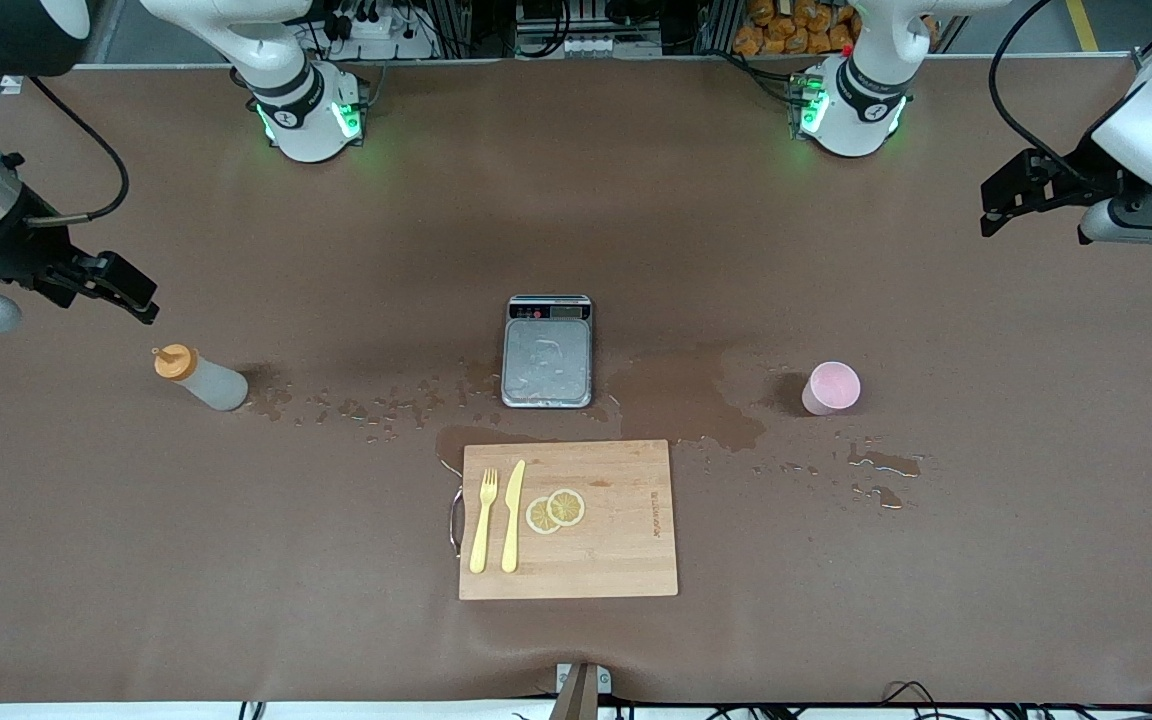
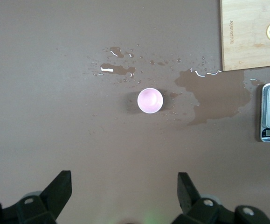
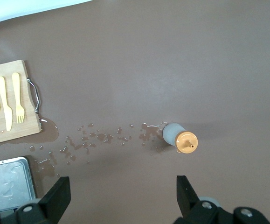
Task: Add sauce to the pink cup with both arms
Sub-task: 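Move the left gripper toward the pink cup while the right gripper approaches the bottle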
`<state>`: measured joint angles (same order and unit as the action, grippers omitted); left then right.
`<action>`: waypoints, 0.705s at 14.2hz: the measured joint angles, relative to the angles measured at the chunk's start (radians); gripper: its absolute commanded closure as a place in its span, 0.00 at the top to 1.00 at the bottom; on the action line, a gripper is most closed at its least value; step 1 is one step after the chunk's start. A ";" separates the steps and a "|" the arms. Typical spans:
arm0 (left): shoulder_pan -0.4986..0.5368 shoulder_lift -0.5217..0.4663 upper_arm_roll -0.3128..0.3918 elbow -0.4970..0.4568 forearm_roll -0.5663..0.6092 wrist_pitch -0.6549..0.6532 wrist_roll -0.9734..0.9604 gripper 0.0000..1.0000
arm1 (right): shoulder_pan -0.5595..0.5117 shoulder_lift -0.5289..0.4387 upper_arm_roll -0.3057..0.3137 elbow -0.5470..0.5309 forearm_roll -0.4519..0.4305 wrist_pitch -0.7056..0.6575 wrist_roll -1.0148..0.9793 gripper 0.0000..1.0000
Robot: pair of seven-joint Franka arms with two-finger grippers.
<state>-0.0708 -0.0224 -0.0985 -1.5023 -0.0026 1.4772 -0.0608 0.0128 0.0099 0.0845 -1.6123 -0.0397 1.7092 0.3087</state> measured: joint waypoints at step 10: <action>-0.001 0.002 -0.003 0.001 0.000 -0.007 0.000 1.00 | -0.062 0.004 -0.009 0.000 0.019 0.000 0.000 1.00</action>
<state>-0.0714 -0.0201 -0.1016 -1.5016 -0.0026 1.4699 -0.0608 -0.0496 0.0144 0.0750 -1.6123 -0.0212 1.7096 0.3085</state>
